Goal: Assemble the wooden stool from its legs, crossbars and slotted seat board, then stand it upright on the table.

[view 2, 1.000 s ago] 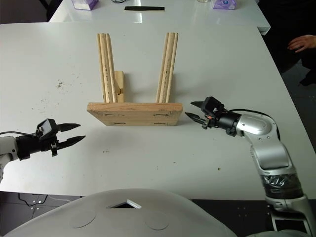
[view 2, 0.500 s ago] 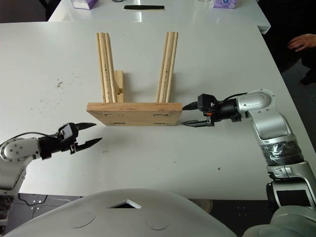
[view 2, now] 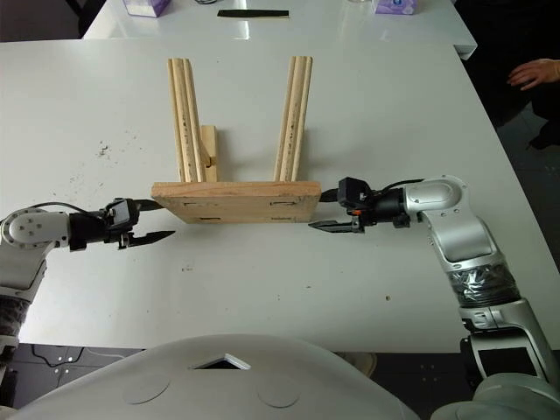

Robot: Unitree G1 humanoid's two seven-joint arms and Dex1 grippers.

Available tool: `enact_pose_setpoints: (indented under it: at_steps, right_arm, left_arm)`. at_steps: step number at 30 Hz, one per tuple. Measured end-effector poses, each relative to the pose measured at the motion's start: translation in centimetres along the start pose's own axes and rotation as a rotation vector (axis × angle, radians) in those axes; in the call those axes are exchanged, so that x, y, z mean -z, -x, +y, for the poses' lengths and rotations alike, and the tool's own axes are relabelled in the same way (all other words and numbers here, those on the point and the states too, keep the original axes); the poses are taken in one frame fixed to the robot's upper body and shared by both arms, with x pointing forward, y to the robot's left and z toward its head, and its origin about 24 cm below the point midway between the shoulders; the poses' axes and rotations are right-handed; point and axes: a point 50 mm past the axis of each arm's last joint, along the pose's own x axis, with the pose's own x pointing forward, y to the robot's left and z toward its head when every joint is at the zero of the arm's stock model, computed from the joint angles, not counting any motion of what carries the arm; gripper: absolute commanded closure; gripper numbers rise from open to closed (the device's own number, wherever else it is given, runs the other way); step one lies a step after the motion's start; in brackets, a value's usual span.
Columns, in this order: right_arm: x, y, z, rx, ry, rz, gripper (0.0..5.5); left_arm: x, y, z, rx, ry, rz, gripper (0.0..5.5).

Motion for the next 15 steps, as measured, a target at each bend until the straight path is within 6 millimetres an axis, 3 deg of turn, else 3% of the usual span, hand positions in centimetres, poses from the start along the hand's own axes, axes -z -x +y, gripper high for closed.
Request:
enact_pose_setpoints:
  at_steps: [4, 13, 15]
  right_arm:
    - [0.2, -1.2, -0.2, -0.01, 0.004, -0.005, 2.86]
    - [0.1, -3.3, -3.0, -0.041, 0.036, -0.021, 2.86]
    - [0.5, -3.4, -3.3, -0.057, 0.03, -0.006, 3.1]
  left_arm:
    - [-0.1, -1.3, 0.5, 0.031, -0.008, -0.026, 2.55]
    - [-0.3, -3.1, 2.1, 0.018, -0.02, -0.078, 2.55]
    - [-0.3, -3.4, 2.2, 0.025, -0.027, -0.087, 2.79]
